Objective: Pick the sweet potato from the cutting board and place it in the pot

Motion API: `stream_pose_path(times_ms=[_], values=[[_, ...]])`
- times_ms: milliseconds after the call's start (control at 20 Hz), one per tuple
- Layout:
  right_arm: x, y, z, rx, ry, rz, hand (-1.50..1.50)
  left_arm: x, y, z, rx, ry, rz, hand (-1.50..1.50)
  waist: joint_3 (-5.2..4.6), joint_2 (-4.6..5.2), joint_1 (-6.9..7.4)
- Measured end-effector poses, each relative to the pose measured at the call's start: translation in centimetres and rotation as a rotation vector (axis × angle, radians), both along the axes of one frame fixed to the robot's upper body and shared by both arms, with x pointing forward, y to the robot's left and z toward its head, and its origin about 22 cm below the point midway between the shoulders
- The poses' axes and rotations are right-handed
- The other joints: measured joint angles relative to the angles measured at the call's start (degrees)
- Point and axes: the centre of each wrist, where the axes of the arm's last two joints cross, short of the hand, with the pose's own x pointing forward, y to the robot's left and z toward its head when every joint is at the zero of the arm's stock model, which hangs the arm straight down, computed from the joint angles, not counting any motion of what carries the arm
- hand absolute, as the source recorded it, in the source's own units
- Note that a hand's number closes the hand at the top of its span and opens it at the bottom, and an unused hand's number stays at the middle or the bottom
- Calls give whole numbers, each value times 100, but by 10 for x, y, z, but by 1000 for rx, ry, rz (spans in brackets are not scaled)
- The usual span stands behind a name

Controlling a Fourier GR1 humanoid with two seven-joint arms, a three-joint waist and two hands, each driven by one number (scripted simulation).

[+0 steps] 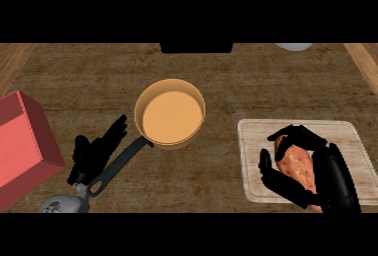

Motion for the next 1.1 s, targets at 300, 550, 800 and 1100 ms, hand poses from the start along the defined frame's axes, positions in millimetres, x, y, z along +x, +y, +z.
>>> stream_pose_path(times_ms=[300, 550, 800, 1100], values=[[18, 46, 66, -95, 20, -30, 150, 7, -7, 1, -4, -8, -19, 0, 4, 25, 117], [47, 93, 99, -196, 84, -28, 150, 1, -1, -4, -8, -3, -33, 0, 11, 40, 192], [81, 139, 112, -299, 147, -17, 150, 3, -9, 0, -5, -8, -42, 0, 18, 52, 220], [111, 179, 110, -516, 196, -41, 150, 7, -4, 2, -9, -14, -41, 0, 19, 62, 230]])
